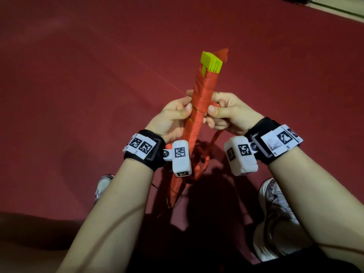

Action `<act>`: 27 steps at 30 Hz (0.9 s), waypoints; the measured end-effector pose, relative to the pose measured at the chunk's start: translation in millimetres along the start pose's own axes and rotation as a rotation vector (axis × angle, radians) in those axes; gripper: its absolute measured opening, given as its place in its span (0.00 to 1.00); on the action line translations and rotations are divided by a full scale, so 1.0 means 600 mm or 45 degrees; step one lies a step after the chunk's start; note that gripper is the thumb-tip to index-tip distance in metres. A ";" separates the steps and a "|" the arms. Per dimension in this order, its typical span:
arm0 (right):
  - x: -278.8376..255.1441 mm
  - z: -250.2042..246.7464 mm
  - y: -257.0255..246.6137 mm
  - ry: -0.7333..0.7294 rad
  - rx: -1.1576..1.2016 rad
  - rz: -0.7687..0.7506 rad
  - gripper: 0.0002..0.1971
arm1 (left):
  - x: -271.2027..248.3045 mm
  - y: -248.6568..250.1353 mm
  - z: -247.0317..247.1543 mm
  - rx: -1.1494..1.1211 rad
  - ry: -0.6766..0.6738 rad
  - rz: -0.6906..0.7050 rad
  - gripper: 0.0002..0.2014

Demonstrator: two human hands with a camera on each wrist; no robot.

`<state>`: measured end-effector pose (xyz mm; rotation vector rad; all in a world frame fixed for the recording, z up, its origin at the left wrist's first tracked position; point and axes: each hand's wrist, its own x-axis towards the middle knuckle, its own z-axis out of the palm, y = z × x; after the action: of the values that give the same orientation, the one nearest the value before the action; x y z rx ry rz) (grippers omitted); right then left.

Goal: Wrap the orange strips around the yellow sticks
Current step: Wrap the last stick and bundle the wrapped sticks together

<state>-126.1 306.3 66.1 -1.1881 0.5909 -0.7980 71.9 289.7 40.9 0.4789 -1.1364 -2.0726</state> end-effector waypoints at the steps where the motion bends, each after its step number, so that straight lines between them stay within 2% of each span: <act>1: -0.002 0.000 -0.003 -0.058 0.023 0.012 0.30 | 0.000 -0.002 -0.001 0.013 -0.016 -0.011 0.30; 4: -0.006 -0.001 -0.014 -0.141 0.049 0.061 0.25 | 0.000 -0.002 0.006 0.003 -0.043 -0.036 0.26; 6: -0.006 0.002 -0.022 -0.120 -0.018 0.066 0.20 | -0.002 -0.001 0.013 -0.037 -0.093 -0.010 0.21; 8: -0.002 0.007 -0.025 0.027 -0.142 0.033 0.15 | -0.001 -0.002 0.016 -0.005 -0.087 0.032 0.19; 9: 0.001 0.011 -0.025 0.138 -0.203 0.018 0.14 | 0.002 -0.001 0.017 0.047 -0.018 0.048 0.18; 12: 0.013 0.019 -0.018 0.454 -0.268 -0.027 0.19 | 0.010 0.000 0.023 0.164 0.310 0.070 0.17; 15: 0.022 0.033 -0.019 0.682 -0.290 -0.058 0.10 | 0.018 0.003 0.033 0.311 0.624 0.115 0.23; 17: 0.027 0.041 -0.018 0.829 -0.314 -0.074 0.13 | 0.022 0.012 0.042 0.388 0.685 0.133 0.23; 19: 0.031 0.047 -0.013 0.957 -0.305 -0.122 0.17 | 0.022 0.017 0.051 0.410 0.674 0.140 0.29; 20: 0.031 0.049 -0.011 1.006 -0.291 -0.128 0.18 | 0.021 0.016 0.052 0.427 0.646 0.165 0.29; 23: 0.028 0.048 -0.008 1.034 -0.288 -0.086 0.15 | 0.020 0.001 0.044 0.566 0.567 0.259 0.17; 26: 0.021 0.046 -0.009 0.876 -0.221 -0.094 0.04 | 0.016 0.002 0.031 0.558 0.646 0.316 0.12; 27: 0.020 0.048 -0.008 0.837 -0.198 -0.105 0.04 | 0.015 0.005 0.028 0.528 0.664 0.321 0.11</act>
<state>-97.8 312.4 79.0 -1.0844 1.1632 -1.2430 56.8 291.8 52.8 0.9565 -1.2226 -1.3775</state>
